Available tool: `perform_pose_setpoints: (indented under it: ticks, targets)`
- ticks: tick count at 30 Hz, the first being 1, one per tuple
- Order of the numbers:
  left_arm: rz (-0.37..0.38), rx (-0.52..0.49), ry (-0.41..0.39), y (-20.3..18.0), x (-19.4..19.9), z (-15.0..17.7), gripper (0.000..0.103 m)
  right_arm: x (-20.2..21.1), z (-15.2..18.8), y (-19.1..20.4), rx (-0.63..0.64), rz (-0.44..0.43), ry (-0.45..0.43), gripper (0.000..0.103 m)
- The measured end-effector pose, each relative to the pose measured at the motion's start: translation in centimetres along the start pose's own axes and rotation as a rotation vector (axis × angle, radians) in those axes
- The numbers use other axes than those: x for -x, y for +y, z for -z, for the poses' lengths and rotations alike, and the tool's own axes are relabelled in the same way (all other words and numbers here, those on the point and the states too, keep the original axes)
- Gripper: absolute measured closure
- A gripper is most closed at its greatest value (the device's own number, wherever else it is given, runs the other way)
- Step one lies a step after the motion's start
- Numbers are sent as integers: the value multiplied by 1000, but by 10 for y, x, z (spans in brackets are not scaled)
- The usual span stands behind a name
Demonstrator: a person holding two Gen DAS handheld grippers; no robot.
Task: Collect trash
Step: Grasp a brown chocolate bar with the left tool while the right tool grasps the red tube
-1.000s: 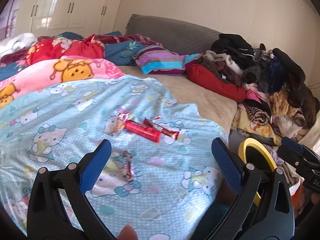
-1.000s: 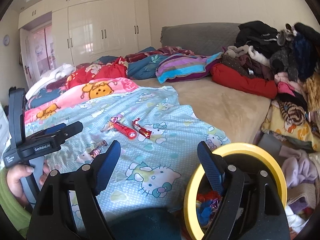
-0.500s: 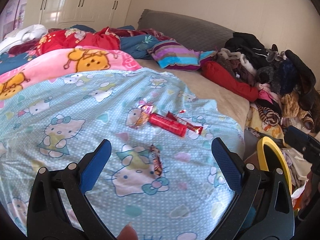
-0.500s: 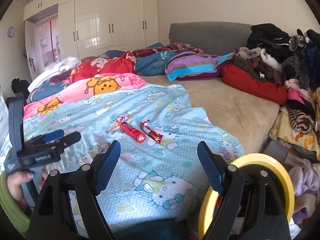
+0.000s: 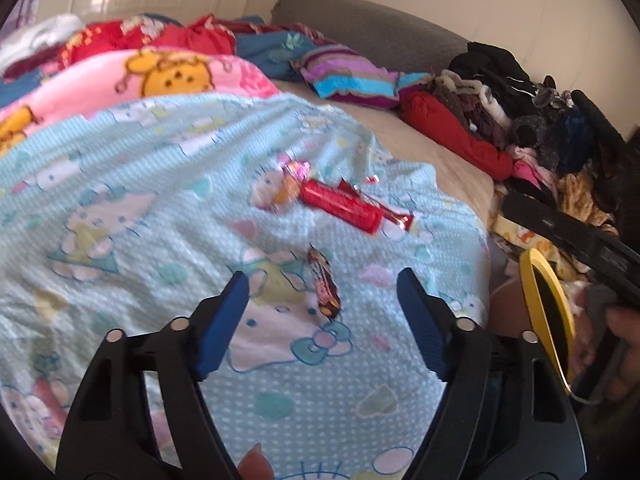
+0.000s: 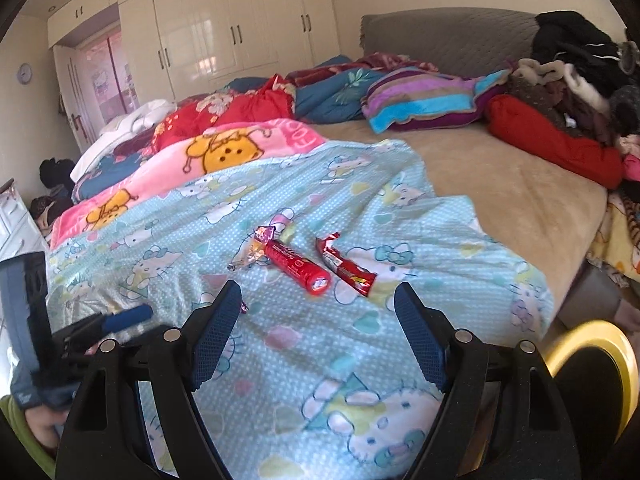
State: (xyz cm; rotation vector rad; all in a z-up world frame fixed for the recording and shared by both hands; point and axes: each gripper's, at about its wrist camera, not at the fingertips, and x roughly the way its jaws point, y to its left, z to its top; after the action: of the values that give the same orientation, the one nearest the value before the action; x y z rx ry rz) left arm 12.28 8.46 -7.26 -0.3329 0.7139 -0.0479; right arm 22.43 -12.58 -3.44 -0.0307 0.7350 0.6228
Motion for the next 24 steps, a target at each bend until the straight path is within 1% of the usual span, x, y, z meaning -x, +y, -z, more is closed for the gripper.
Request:
perform_pose_setpoints:
  ticks: [3, 9, 12, 17, 18, 19, 23, 24]
  targets:
    - [13, -19, 22, -4, -6, 4, 54, -24, -4, 1, 11, -10, 31, 28]
    - [27, -20, 75, -6, -23, 13, 68, -75, -8, 7, 66, -4, 108, 32]
    - [26, -4, 94, -3, -31, 16, 72, -94, -8, 8, 87, 12, 126, 33]
    - [30, 32, 106, 2, -39, 18, 73, -128, -9, 12, 129, 16, 180, 38]
    - [30, 35, 108, 2, -40, 18, 76, -136, -9, 14, 150, 22, 196, 38]
    - [32, 37, 112, 2, -41, 19, 77, -141, -9, 16, 160, 26, 202, 40]
    - [36, 41, 123, 2, -46, 20, 78, -161, -5, 18, 186, 44, 237, 42]
    - [34, 41, 124, 2, -47, 21, 80, -166, -3, 18, 191, 52, 248, 49]
